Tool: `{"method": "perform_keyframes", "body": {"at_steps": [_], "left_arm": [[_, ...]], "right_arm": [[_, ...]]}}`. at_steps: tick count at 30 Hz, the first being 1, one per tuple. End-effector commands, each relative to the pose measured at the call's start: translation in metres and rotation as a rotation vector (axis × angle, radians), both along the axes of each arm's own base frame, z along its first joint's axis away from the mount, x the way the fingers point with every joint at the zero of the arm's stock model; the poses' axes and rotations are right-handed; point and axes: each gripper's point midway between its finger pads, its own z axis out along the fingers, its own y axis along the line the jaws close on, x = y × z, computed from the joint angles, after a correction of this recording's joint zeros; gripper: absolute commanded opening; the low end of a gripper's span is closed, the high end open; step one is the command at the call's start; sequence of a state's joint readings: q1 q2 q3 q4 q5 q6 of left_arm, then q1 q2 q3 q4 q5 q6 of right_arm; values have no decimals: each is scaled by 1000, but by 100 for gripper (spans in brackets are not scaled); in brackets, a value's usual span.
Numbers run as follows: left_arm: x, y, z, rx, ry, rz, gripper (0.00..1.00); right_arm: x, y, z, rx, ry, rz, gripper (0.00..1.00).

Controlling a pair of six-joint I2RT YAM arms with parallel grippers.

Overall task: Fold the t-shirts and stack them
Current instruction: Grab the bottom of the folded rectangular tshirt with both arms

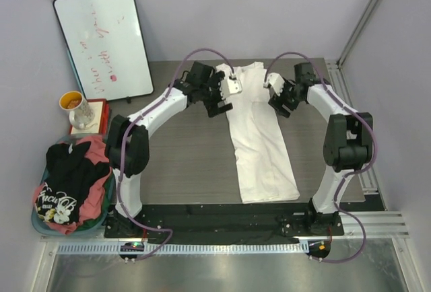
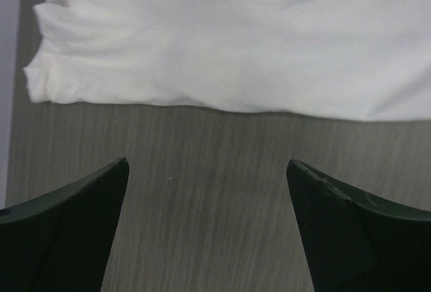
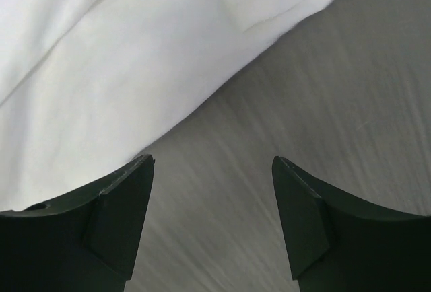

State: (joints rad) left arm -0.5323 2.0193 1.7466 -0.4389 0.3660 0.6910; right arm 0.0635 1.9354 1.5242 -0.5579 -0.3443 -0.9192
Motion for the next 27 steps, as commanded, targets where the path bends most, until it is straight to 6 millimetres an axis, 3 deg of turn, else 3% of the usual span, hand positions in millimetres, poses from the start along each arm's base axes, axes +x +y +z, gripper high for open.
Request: {"method": "perform_keyframes", "body": {"at_steps": [1,3,4,5,6,7,12,18,23,24,27], "left_arm": [[-68,9,-43,179,28,-271,100],[-80,8,-51,193,37,-305,100],[-87,3,-53,187,54,-321,83],[-91,0,-56,185,75,-329,51],[-90,-5,-52,176,78,-329,22],[-96,-8,-59,182,119,-338,0],[-113,-25,-43,118,208,-424,0],[-161,-42,-21,-11,316,-651,0],[-164,-54,-32,6,378,-681,0],[-166,-56,-45,22,420,-680,0],[-158,-68,-55,10,414,-656,0]], "right_arm": [[-64,-12,-13,-148,34,242,63],[-77,-14,-8,-163,31,255,41],[-84,-15,-11,-166,47,258,17],[-86,-17,-10,-164,48,248,3],[-90,-18,-4,-158,46,239,1],[-94,-17,-3,-143,53,236,1],[-124,-16,15,-91,60,274,1],[-174,-4,-3,-61,75,431,1],[-199,14,-7,64,174,481,1],[-197,19,-4,93,187,485,1],[-196,22,-12,129,257,470,1]]}}
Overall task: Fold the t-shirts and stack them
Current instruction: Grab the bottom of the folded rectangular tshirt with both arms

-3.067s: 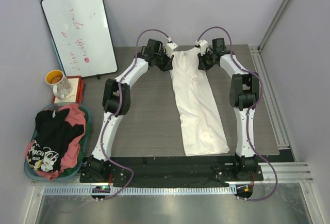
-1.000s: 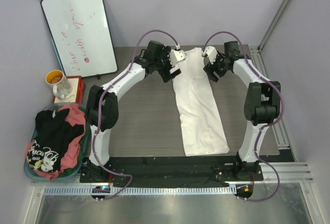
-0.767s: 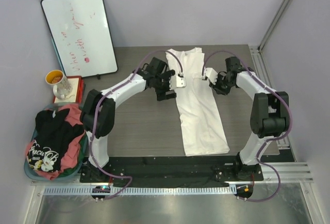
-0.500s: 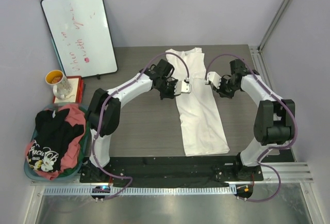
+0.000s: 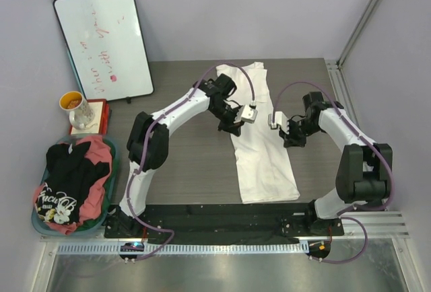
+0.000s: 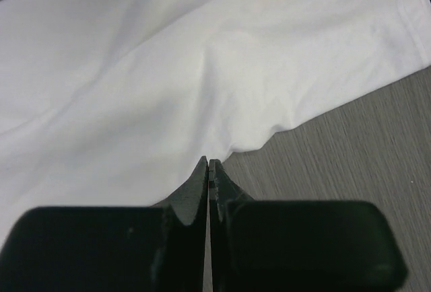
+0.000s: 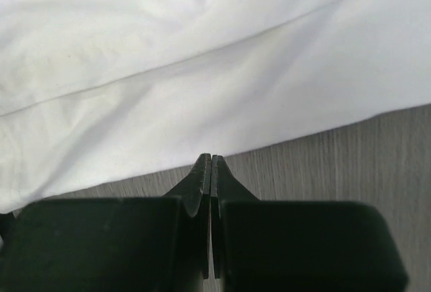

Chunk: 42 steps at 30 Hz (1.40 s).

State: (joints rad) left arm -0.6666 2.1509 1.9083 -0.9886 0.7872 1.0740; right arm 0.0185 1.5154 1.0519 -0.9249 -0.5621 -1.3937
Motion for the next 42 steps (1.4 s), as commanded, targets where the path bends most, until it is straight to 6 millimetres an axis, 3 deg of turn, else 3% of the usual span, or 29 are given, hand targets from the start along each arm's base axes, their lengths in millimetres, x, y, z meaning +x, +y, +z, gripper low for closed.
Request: {"method": "perform_keyframes", "body": {"at_steps": [1,5,13,14,17,23,28,36,42], "left_arm": [[-13,-8,-23,16,92,2,0],[-2,-10,-43,53,55,45,0],[35,3,-76,172,-48,232,0],[46,1,-75,168,-90,264,0],[54,-3,-73,147,-91,324,0],[54,-12,-61,90,-76,333,0],[65,-11,-76,124,-122,359,0],[92,20,-112,274,-289,432,0],[114,48,-124,368,-369,509,0]], "right_arm": [[0,16,4,88,77,31,1],[5,16,-6,87,93,42,1],[25,19,2,100,64,35,1],[27,18,4,96,60,31,1],[30,18,6,93,47,36,1],[32,16,3,80,43,49,1],[43,16,6,83,20,33,1],[56,10,10,65,-24,2,1],[63,10,13,66,-46,-11,1]]}}
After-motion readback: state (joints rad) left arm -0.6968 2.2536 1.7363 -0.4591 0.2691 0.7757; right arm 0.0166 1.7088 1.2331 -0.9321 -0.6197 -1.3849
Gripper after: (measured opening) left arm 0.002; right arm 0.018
